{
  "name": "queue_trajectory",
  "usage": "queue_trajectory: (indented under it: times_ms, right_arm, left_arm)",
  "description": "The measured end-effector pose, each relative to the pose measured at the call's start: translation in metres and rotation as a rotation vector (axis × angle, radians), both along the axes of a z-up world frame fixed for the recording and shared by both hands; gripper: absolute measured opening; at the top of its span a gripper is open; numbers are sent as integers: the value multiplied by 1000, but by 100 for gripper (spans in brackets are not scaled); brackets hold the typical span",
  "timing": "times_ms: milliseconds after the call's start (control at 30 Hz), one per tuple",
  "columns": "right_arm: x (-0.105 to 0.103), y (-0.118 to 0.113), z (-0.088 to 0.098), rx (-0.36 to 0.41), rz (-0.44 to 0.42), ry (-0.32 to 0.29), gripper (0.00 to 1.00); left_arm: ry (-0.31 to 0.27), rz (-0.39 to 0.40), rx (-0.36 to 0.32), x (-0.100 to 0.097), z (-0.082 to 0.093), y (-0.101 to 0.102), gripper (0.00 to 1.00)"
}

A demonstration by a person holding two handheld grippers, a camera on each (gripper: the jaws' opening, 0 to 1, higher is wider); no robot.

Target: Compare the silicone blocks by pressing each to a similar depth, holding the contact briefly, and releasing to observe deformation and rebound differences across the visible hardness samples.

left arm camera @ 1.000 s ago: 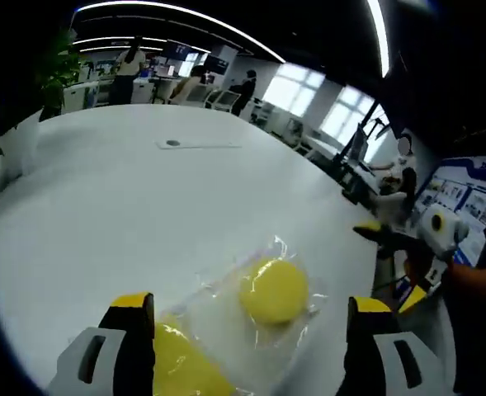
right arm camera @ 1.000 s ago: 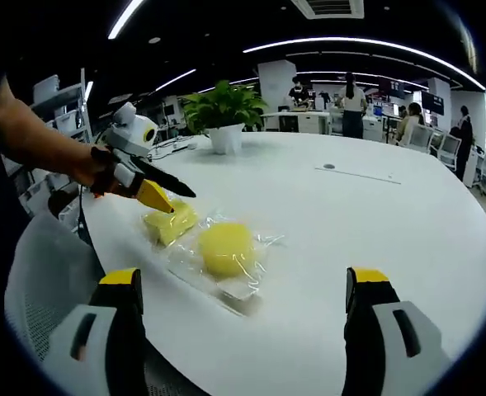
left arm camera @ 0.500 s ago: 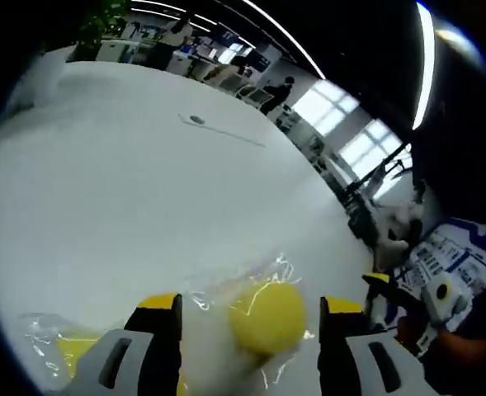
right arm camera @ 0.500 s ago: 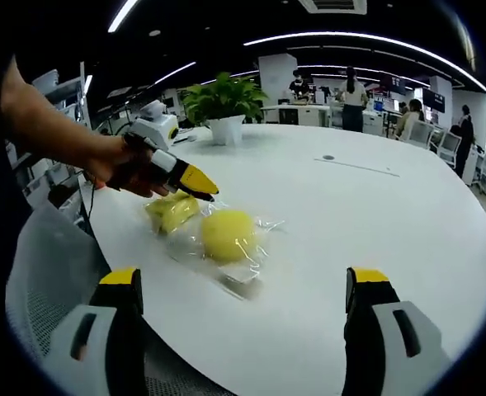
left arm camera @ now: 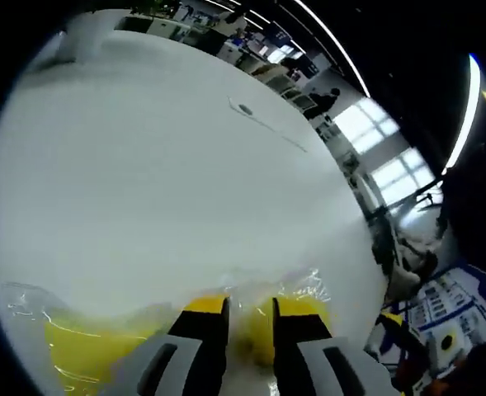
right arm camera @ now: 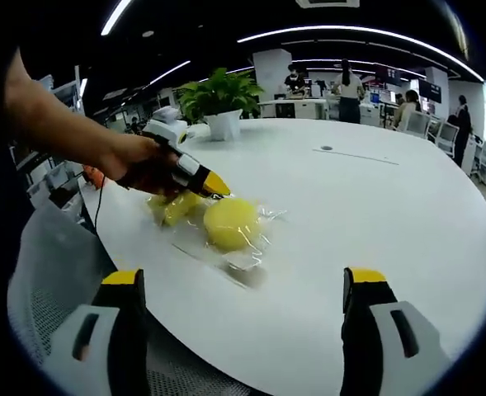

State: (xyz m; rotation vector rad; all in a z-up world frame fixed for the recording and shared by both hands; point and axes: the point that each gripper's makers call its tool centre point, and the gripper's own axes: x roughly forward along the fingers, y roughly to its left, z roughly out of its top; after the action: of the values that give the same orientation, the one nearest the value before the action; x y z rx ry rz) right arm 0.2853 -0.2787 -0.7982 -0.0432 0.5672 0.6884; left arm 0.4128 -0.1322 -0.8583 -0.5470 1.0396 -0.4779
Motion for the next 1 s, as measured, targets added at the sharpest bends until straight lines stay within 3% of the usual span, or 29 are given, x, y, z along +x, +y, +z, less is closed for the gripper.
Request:
queue_trajectory:
  times_ms: [133, 167, 200, 400, 533, 633, 767, 867, 1000]
  right_arm:
    - [-2, 1, 2, 18, -2, 6, 96]
    - [-2, 0, 2, 18, -3, 5, 96]
    - [-2, -1, 2, 18, -5, 7, 96]
    - [-1, -7, 3, 17, -14, 16, 96]
    - [1, -9, 6, 25, -25, 13, 96]
    - [1, -8, 8, 26, -27, 11, 96]
    - [4, -7, 10, 36, -28, 9, 96]
    - [7, -5, 13, 43, -28, 4, 96]
    - [10, -3, 18, 65, -36, -3, 96]
  left_arm:
    - [-21, -1, -7, 2, 3, -1, 4]
    - [-69, -54, 15, 2, 3, -2, 3]
    - [-77, -59, 14, 1, 3, -5, 1]
    - [-11, 1, -7, 1, 0, -1, 0]
    - [-51, -22, -26, 1, 9, -8, 0]
    - [-26, -16, -101, -2, 20, -12, 0]
    - [-121, -71, -131, 0, 41, -21, 0]
    - [-168, -111, -107, -2, 50, -24, 0]
    - [-225, -173, -136, -8, 69, -32, 0]
